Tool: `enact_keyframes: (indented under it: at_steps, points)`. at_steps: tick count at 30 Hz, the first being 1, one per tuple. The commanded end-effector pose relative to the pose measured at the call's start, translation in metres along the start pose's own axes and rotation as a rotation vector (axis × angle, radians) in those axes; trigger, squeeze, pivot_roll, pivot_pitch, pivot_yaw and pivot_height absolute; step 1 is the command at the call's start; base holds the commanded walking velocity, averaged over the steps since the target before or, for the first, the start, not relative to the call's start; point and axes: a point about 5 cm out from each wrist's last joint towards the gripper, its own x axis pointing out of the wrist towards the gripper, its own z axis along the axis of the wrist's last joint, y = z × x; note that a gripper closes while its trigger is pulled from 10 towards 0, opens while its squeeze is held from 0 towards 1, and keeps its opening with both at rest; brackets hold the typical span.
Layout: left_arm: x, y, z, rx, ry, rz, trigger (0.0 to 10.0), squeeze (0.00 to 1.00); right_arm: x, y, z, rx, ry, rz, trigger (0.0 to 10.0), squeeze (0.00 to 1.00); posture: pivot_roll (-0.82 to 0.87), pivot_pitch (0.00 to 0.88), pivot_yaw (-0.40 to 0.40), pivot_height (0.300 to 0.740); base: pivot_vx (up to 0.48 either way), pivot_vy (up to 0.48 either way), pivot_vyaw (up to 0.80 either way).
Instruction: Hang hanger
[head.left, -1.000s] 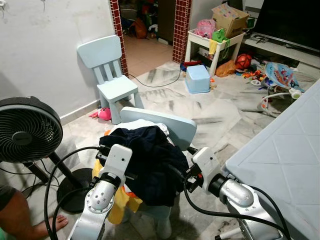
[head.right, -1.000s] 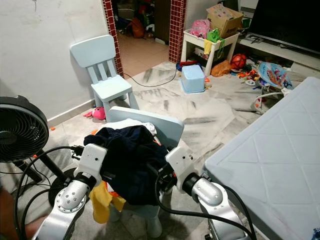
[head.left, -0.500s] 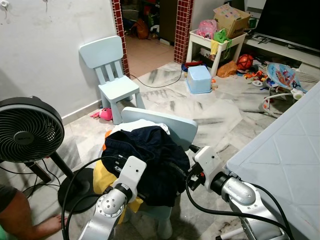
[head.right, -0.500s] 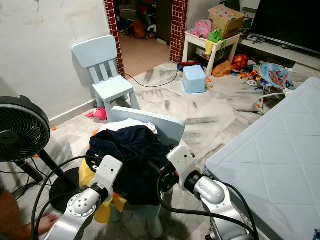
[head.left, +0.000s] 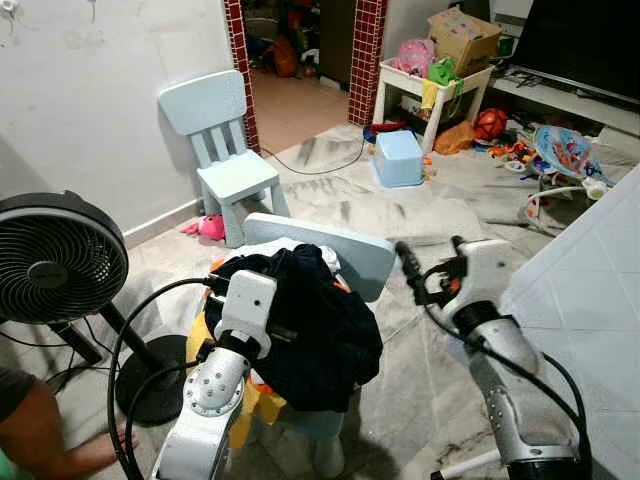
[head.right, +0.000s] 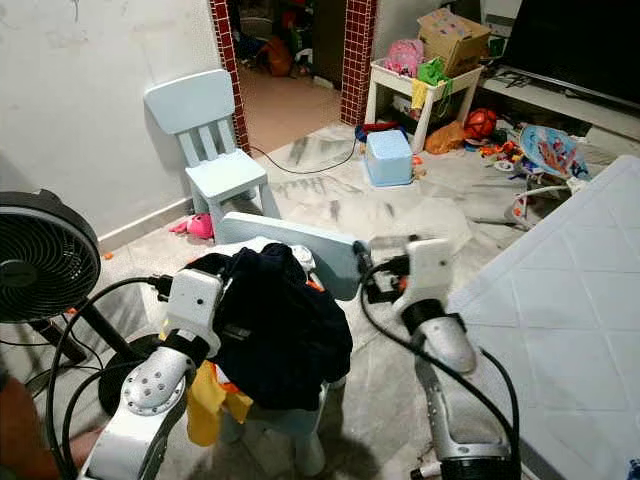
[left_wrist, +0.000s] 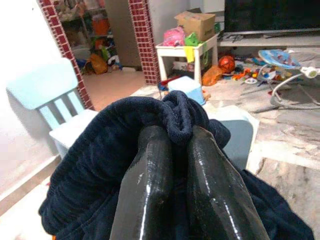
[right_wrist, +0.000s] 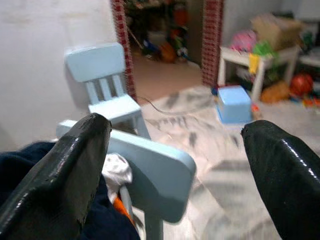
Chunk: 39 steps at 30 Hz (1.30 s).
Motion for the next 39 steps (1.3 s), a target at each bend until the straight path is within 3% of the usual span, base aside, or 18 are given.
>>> enact_keyframes:
  at_steps: [1, 18, 22, 29, 39]
  points:
    - [-0.0010, -0.0002, 0.0094, 0.008, -0.056, 0.002, 10.0, 0.00, 0.0008, -0.0032, -0.0015, 0.026, 0.011, -0.023, 10.0, 0.00, -0.09, 0.000, 0.026, 0.740, 0.000, 0.000, 0.00]
    - [-0.0003, -0.0003, 0.0077, 0.028, -0.053, 0.013, 10.0, 0.00, -0.0027, -0.0012, -0.0046, 0.063, -0.017, -0.026, 10.0, 0.00, -0.09, 0.000, 0.037, 0.740, 0.000, 0.000, 0.00]
    - [-0.0002, 0.0003, 0.0069, 0.030, -0.047, 0.017, 10.0, 0.00, -0.0027, -0.0012, -0.0020, 0.000, -0.041, -0.026, 10.0, 0.00, -0.09, 0.000, 0.034, 0.740, -0.275, 0.000, 0.00]
    - [-0.0003, -0.0002, 0.0064, 0.033, -0.043, 0.015, 10.0, 0.00, -0.0040, 0.0021, -0.0019, 0.063, -0.047, 0.014, 10.0, 0.00, -0.09, 0.000, 0.034, 0.740, -0.322, 0.000, 0.00]
    - [0.0002, -0.0021, 0.0054, 0.036, -0.037, 0.004, 10.0, 0.00, -0.0060, -0.0020, -0.0038, 0.056, -0.046, -0.004, 10.0, 0.00, -0.09, 0.000, 0.037, 0.740, -0.325, 0.000, 0.00]
